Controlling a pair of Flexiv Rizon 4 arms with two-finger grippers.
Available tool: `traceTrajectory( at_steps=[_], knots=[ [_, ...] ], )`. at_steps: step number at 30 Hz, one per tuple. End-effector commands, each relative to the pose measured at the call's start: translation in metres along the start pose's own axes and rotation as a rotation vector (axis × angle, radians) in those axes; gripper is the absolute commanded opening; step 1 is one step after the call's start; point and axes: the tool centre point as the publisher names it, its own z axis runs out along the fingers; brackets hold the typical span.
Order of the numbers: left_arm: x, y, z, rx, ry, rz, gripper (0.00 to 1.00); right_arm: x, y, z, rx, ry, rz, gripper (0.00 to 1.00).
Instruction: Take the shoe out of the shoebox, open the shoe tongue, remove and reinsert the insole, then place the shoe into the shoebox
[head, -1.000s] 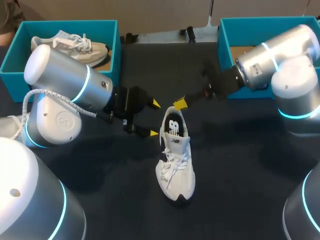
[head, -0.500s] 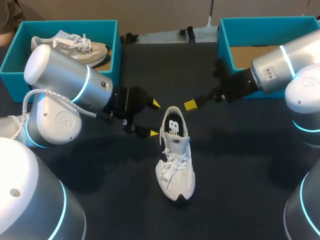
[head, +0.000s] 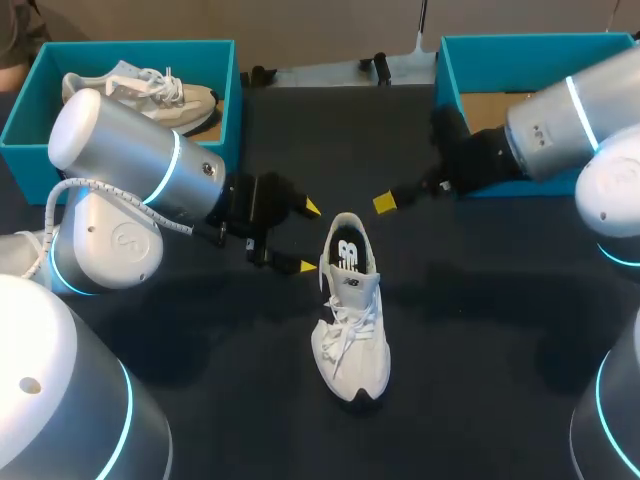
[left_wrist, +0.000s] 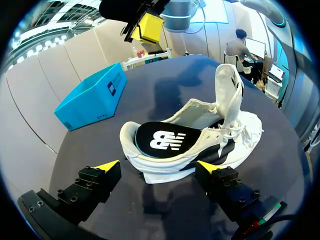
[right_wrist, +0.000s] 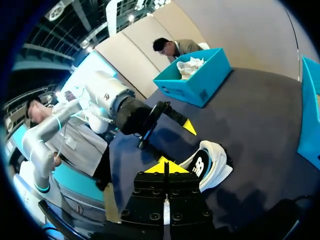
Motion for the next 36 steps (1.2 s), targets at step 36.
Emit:
traceTrajectory(
  at_steps=[36],
  knots=[
    [-0.002, 0.016, -0.034, 0.016, -0.012, -0.055, 1.00, 0.001, -0.005, 0.017, 0.132, -0.403, 0.163, 0.00]
  ],
)
